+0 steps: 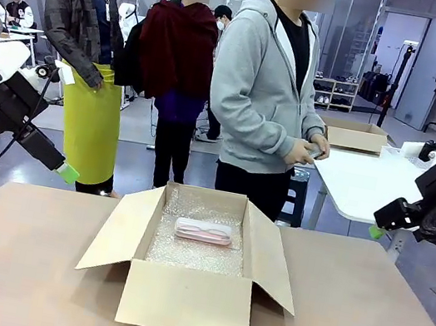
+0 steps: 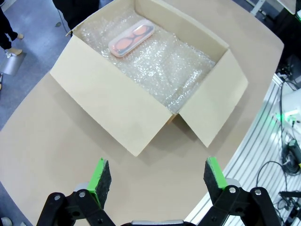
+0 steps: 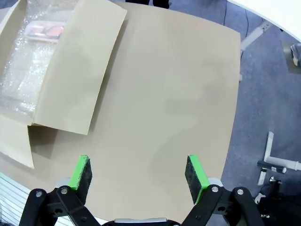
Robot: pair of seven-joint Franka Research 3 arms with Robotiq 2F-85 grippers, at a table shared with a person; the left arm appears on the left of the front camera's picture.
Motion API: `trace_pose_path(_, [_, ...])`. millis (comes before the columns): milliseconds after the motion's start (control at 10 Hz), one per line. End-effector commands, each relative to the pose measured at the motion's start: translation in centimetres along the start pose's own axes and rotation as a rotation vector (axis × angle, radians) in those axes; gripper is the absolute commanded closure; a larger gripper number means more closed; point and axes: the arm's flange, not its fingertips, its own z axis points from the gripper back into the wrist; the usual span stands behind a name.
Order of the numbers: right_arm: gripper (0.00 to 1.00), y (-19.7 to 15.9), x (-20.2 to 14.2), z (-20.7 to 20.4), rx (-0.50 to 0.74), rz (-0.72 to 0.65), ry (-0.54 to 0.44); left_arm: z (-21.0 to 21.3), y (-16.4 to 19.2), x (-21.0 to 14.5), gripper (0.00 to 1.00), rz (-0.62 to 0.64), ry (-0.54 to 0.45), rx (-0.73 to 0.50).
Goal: Pack the glasses set securely to prepare it for shipping.
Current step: Put the Glasses case from the right side of the table into the Package Box.
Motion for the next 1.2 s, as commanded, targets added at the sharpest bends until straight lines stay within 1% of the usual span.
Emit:
trace_pose_path(0, [0.0,0.05,-0.02,-0.06,-0.004,-0.005,0.001,0.17,0.08,0.0,0.0,-0.007,-0.009,-0.015])
trace_pose_path(1100, [0.0,0.05,-0.02,-0.06,-0.004,-0.005,0.001,0.17,0.08,0.0,0.0,-0.007,-0.009,-0.015])
